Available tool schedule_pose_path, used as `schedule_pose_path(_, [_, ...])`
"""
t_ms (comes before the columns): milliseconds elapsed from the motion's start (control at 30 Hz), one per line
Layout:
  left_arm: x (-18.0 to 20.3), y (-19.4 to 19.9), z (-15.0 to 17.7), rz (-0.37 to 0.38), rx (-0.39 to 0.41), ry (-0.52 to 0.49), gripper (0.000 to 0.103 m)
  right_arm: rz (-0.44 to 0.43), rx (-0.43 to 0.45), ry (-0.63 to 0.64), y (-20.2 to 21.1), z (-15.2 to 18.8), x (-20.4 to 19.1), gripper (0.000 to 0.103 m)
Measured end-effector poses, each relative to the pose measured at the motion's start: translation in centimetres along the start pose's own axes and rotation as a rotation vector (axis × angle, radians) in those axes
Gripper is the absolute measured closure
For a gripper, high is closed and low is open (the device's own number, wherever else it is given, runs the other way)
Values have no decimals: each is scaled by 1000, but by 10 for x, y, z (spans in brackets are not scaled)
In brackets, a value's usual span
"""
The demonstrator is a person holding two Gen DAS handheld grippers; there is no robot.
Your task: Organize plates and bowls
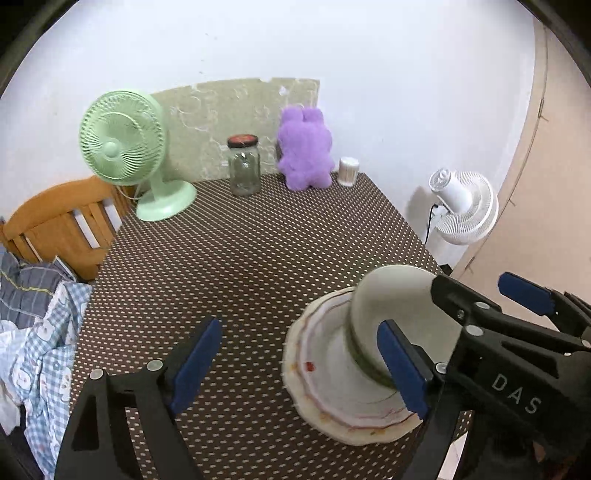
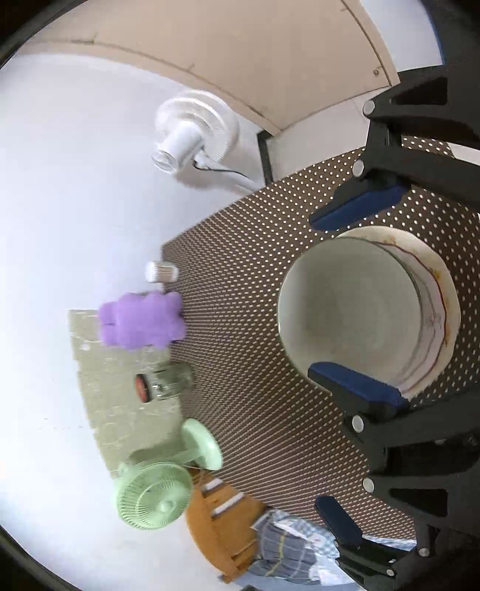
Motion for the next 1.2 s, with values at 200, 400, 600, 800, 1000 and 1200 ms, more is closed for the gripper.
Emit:
schedule_pose_path(200, [-39, 35, 11, -25, 67, -34, 10, 35, 59, -24, 31, 11, -30, 22])
schedule_pose_path(400, [-73, 58, 26, -71, 115, -46, 9, 45, 115, -45, 55, 32, -52, 21])
schedule_pose_path(600, [-90, 73, 49, -122, 157, -42, 7, 39, 143, -27, 66, 61, -59, 19])
schedule_pose_path(800, [-91, 86, 70, -128, 170, -2, 7, 4, 155, -29, 77, 87, -54, 19])
schedule_pose_path(1000, [-80, 101, 91, -127, 144, -4, 5, -22, 176, -11, 94, 104, -53, 19])
schedule_pose_path(1200, [-77, 111, 99, -138, 152, 4, 4, -30, 170, -15, 103, 116, -47, 18])
Point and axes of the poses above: each gripper's, at about its wrist camera, not at the fingertips, and y roughly against the way its jaws point, x to its right, z to its underside, the point moved 4 cm from there along -y, roughly the way its jaws point, and after that the axes turned 13 degrees about x, right-handed, at the moved point
